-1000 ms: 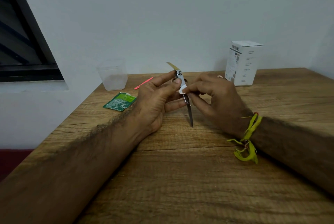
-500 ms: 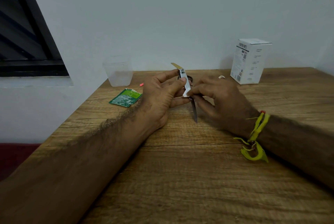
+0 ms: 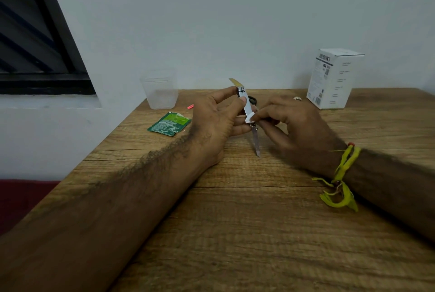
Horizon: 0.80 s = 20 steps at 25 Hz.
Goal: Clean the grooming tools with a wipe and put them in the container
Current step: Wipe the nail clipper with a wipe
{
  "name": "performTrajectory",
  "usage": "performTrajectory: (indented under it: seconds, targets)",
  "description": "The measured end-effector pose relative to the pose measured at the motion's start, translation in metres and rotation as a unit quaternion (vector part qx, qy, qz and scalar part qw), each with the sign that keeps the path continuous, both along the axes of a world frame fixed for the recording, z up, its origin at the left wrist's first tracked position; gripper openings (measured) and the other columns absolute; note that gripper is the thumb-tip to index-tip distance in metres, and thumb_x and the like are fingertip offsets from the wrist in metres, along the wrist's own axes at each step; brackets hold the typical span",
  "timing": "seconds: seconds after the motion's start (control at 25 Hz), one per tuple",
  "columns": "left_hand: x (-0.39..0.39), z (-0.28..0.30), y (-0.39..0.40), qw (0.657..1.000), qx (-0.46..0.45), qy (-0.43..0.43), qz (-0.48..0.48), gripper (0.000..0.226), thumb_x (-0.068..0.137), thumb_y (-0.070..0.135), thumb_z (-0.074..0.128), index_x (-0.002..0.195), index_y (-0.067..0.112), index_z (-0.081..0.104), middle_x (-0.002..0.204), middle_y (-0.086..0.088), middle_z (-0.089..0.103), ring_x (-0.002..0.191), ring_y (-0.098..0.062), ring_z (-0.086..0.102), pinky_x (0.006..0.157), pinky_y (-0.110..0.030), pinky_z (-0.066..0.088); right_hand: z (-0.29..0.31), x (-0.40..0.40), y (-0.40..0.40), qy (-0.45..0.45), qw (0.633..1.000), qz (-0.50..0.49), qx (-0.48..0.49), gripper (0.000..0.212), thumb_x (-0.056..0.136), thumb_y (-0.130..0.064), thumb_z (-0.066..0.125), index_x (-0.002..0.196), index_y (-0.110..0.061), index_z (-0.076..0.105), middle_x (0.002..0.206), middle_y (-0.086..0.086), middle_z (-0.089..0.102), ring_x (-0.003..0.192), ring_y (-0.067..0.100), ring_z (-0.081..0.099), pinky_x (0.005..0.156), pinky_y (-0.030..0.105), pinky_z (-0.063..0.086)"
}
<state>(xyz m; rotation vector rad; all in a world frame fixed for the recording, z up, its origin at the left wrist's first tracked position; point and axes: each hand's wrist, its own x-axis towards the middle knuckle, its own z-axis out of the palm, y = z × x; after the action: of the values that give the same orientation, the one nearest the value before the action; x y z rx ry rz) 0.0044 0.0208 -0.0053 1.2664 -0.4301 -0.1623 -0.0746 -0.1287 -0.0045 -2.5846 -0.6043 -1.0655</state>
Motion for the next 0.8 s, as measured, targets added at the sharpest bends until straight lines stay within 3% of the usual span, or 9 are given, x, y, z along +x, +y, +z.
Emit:
performTrajectory:
  seconds: [0.24,0.36,0.48,0.64,0.8]
  targets:
    - [-0.0001,0.0018,-0.0006,1.000,0.010,0.015,-0.026,0.044,0.097,0.009,0.064,0.139,0.011,0.055,0.087,-0.006,0.079,0.067,-0.026,0.077,0.054,-0.031,0.060,0.0012,-0.0014,-0.0027,-0.013,1.000,-0.005,-0.008,0.013,0.088,0.001,0.068,0.098,-0.004,0.073,0.090,0.006,0.069,0.084,0.021,0.063,0.072,0.041,0.050]
    - [0.0008,0.0031,0.0011,0.997,0.019,0.035,-0.062,0.062,0.090,0.002,0.072,0.143,0.021,0.048,0.092,-0.011,0.079,0.072,-0.030,0.077,0.058,-0.035,0.061,0.0035,-0.0050,-0.0032,-0.044,0.999,-0.011,0.025,0.012,0.087,0.001,0.069,0.098,-0.003,0.073,0.089,0.003,0.068,0.081,0.012,0.060,0.072,0.027,0.049]
    - [0.0017,0.0017,0.0011,0.998,0.018,0.047,-0.042,0.071,0.079,-0.005,0.079,0.140,0.010,0.045,0.086,-0.011,0.077,0.070,-0.026,0.076,0.058,-0.035,0.061,0.0021,-0.0057,-0.0010,-0.024,1.000,-0.014,-0.004,0.015,0.086,-0.002,0.070,0.100,-0.007,0.074,0.092,0.000,0.069,0.085,0.007,0.058,0.077,0.016,0.040]
    - [0.0032,0.0016,0.0007,0.997,0.003,0.076,-0.019,0.044,0.084,-0.001,0.076,0.124,0.002,0.058,0.099,-0.015,0.077,0.071,-0.022,0.076,0.056,-0.032,0.060,0.0009,-0.0053,-0.0031,-0.018,0.999,-0.011,-0.045,0.015,0.087,-0.006,0.070,0.101,-0.010,0.074,0.096,0.000,0.068,0.089,0.013,0.061,0.079,0.022,0.043]
    - [0.0030,0.0003,0.0002,0.998,0.014,0.060,-0.015,0.025,0.085,-0.001,0.075,0.108,0.004,0.064,0.091,-0.012,0.076,0.059,-0.018,0.073,0.049,-0.028,0.057,-0.0007,-0.0056,-0.0023,-0.008,0.996,-0.017,-0.085,0.014,0.091,-0.012,0.065,0.102,-0.012,0.073,0.099,0.001,0.068,0.089,0.021,0.063,0.075,0.036,0.050]
